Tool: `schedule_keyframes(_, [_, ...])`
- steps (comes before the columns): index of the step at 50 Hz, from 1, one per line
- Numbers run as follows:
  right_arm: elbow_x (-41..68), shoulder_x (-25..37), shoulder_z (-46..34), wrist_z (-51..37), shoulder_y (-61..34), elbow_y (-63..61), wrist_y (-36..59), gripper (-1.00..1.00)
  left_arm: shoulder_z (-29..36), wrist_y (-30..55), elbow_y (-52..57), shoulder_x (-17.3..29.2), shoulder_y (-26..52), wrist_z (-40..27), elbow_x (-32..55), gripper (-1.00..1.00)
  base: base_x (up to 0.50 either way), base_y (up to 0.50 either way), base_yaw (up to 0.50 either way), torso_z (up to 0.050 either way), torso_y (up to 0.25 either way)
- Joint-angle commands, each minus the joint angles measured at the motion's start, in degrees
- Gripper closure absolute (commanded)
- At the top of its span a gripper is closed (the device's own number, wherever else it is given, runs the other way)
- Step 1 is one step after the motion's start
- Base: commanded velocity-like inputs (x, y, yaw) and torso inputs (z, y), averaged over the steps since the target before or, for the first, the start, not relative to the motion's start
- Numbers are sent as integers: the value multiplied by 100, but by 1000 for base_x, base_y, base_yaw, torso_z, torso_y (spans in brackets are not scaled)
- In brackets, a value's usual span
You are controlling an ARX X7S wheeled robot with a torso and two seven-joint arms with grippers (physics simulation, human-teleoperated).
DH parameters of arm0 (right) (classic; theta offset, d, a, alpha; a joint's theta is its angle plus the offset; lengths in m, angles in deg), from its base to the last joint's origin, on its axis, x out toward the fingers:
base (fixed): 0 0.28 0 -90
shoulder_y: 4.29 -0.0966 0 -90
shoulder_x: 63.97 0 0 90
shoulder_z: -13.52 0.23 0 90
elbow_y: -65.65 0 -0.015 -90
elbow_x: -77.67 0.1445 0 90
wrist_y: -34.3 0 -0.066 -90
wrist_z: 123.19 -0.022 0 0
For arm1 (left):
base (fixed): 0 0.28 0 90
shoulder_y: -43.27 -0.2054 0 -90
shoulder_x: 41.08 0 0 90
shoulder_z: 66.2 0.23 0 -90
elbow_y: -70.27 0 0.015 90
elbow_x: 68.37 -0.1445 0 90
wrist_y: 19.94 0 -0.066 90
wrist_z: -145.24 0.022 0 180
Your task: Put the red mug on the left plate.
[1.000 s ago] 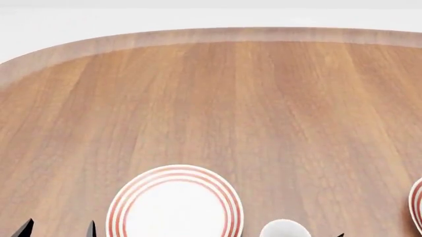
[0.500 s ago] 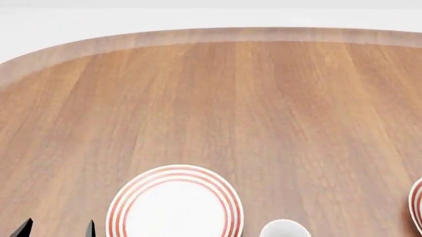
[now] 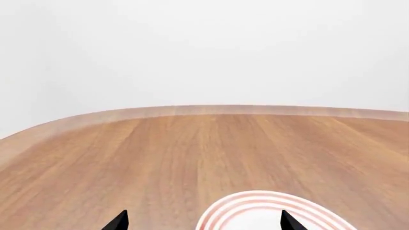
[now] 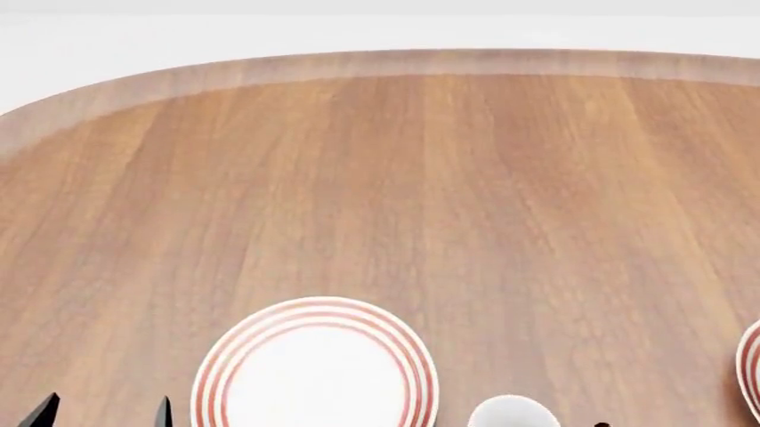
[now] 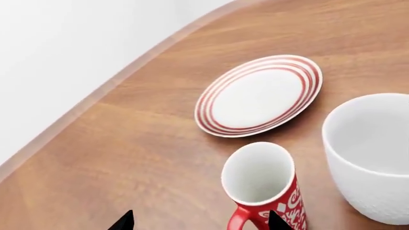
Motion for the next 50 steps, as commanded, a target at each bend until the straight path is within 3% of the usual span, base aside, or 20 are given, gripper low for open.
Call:
schedule_keyframes(1, [81,32,-18,-205,-284,302,-36,-100,20,-5,4,38,10,-42,38,-100,0,0,0,0,0])
schedule_keyframes(50, [228,-17,-135,-701,-1167,2114,-547,-100,76,-19,119,182,-9,-167,213,-100,0,0,0,0,0])
